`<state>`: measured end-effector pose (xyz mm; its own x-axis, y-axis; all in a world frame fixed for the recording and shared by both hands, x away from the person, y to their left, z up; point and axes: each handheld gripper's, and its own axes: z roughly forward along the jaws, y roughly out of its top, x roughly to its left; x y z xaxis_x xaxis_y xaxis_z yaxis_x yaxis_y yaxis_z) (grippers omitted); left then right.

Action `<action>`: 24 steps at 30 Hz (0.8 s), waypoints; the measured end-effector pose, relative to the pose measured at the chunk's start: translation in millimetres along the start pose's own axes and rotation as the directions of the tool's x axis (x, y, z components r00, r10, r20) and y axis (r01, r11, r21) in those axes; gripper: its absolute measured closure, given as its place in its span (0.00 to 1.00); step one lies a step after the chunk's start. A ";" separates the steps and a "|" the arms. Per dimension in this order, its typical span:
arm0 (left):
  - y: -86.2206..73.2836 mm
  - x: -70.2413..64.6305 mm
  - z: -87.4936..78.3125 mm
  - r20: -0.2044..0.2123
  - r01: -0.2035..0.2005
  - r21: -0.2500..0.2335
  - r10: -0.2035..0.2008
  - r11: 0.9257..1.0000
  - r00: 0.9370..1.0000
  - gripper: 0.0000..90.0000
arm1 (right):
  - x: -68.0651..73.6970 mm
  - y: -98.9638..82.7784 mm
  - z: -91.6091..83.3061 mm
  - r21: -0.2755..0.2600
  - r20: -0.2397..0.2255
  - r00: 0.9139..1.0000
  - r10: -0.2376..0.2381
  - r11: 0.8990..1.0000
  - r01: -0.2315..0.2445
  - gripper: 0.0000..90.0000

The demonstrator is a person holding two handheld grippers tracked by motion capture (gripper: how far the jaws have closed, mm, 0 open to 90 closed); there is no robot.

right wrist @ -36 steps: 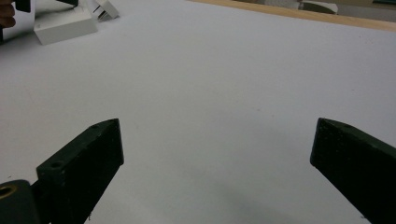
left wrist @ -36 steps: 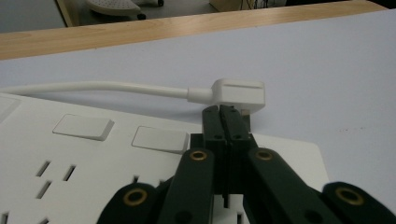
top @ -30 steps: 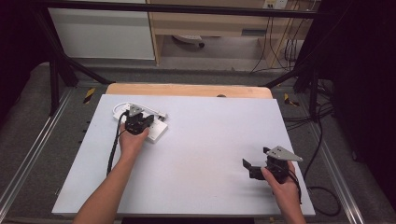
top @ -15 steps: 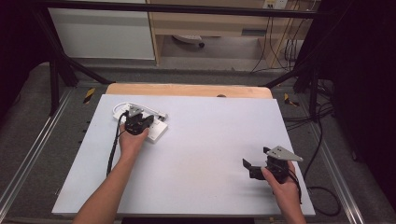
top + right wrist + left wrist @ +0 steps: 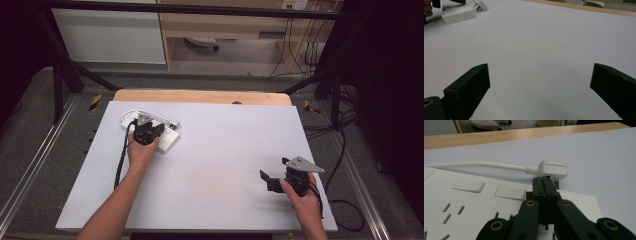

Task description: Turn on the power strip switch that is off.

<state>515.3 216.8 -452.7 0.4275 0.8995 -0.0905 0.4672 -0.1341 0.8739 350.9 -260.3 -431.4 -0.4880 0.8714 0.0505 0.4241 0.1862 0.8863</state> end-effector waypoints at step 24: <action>4.6 -3.5 -4.0 -0.003 -0.003 -0.019 0.003 1.000 1.000 0.90 | -0.4 0.2 -0.1 -0.002 0.001 1.000 -0.001 1.000 0.001 0.03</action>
<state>512.9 214.7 -446.5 0.4270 0.9001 -0.0862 0.4508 -0.1293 0.8832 351.2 -260.7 -431.2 -0.4877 0.8716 0.0496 0.4221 0.1857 0.8874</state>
